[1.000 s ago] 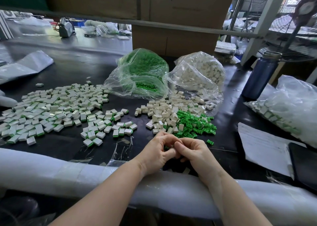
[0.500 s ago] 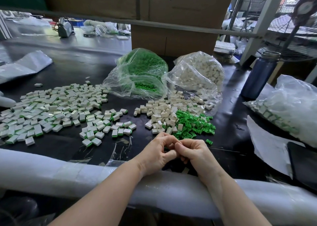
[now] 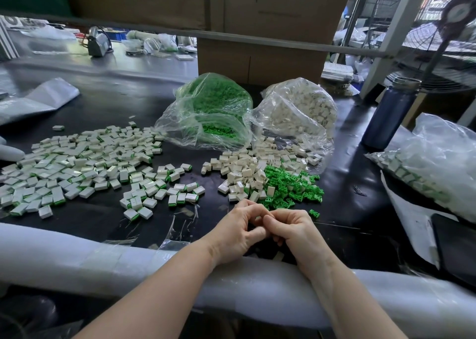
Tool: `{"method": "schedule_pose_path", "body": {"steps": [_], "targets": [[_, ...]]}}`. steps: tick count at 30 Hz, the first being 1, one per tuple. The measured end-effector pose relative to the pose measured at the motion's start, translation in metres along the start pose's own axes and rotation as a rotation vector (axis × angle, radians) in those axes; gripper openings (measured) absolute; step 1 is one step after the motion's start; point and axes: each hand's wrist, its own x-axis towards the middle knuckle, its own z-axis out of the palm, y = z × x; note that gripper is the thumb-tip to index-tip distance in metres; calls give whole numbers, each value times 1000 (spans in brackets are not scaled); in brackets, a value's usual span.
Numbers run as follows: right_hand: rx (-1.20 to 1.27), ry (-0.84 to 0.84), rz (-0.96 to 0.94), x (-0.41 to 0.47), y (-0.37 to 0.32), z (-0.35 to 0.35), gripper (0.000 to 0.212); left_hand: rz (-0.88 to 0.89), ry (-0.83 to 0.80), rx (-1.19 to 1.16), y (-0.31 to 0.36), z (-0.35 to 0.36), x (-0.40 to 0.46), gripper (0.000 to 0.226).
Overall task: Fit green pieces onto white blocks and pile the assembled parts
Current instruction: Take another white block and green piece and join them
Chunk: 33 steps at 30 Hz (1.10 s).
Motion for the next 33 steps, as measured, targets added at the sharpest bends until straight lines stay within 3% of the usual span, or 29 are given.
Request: {"method": "schedule_pose_path", "body": {"steps": [33], "targets": [[18, 16, 5, 0, 1, 0, 17, 20, -12, 45, 4, -1, 0, 19]]}}
